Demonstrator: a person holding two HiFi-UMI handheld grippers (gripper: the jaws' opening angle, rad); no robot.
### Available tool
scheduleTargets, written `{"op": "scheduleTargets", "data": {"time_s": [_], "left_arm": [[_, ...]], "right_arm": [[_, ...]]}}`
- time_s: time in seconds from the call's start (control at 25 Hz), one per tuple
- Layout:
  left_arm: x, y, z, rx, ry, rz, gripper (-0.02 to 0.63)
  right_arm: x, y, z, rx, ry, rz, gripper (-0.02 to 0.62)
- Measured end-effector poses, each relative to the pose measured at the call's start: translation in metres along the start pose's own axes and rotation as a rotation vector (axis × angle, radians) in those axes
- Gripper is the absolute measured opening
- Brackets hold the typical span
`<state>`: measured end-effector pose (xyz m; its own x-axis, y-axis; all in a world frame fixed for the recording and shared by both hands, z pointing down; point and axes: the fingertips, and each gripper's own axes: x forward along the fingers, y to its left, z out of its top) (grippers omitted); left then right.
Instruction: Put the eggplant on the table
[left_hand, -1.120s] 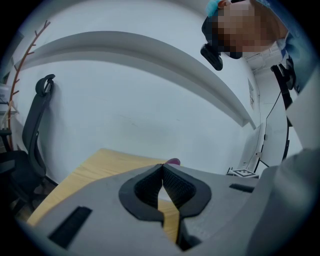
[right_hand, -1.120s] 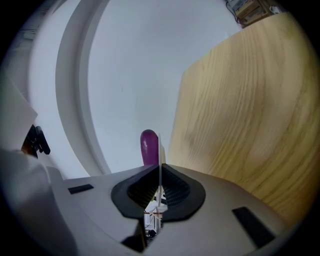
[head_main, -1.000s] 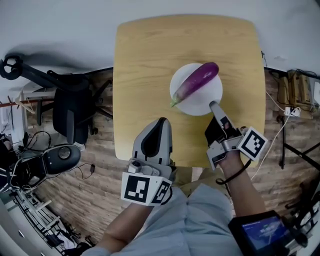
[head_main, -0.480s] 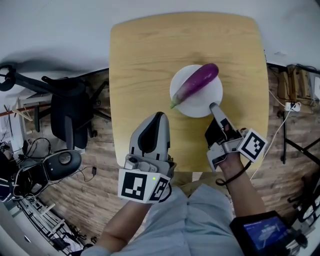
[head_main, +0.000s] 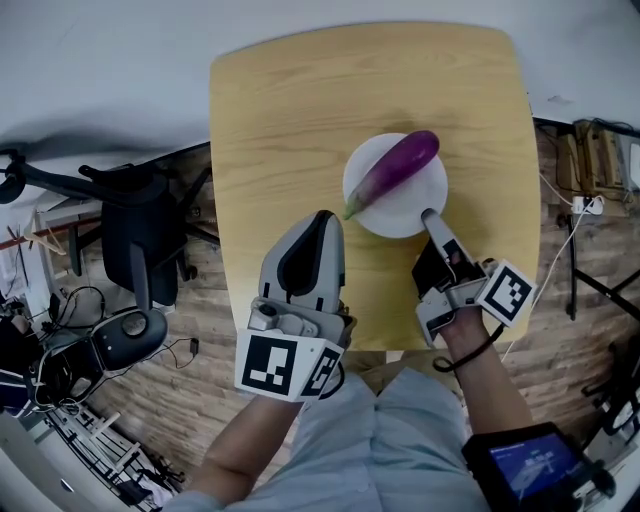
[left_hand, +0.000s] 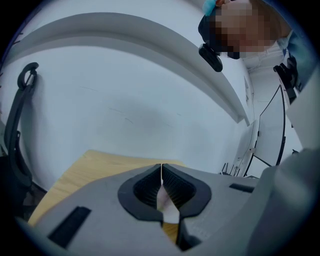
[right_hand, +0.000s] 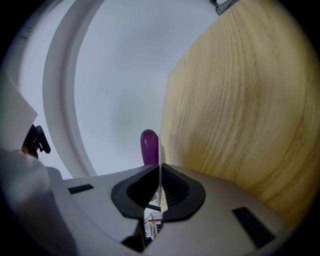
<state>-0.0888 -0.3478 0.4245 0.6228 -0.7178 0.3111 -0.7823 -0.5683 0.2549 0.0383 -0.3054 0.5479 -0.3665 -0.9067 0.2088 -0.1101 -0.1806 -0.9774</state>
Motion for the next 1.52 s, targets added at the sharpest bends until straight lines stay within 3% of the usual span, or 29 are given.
{"op": "scheduleTargets", "data": {"time_s": [0.32, 0.52, 0.96, 1.36, 1.52], "left_arm": [[0.037, -0.010, 0.000, 0.012, 0.033, -0.073, 0.008], [0.059, -0.007, -0.028, -0.038, 0.148, -0.085, 0.008], [0.085, -0.002, -0.088, -0.045, 0.378, -0.121, 0.008], [0.086, -0.001, -0.093, -0.043, 0.388, -0.122, 0.008], [0.086, -0.004, -0.094, -0.041, 0.391, -0.125, 0.008]], "right_arm": [[0.000, -0.010, -0.001, 0.023, -0.001, -0.022, 0.014], [0.003, -0.016, -0.002, 0.023, 0.005, -0.031, 0.014], [0.005, -0.021, -0.001, 0.040, 0.002, -0.069, 0.015], [0.003, -0.022, -0.001, 0.027, 0.018, -0.125, 0.017], [0.006, -0.015, -0.002, -0.045, 0.049, -0.139, 0.088]]}}
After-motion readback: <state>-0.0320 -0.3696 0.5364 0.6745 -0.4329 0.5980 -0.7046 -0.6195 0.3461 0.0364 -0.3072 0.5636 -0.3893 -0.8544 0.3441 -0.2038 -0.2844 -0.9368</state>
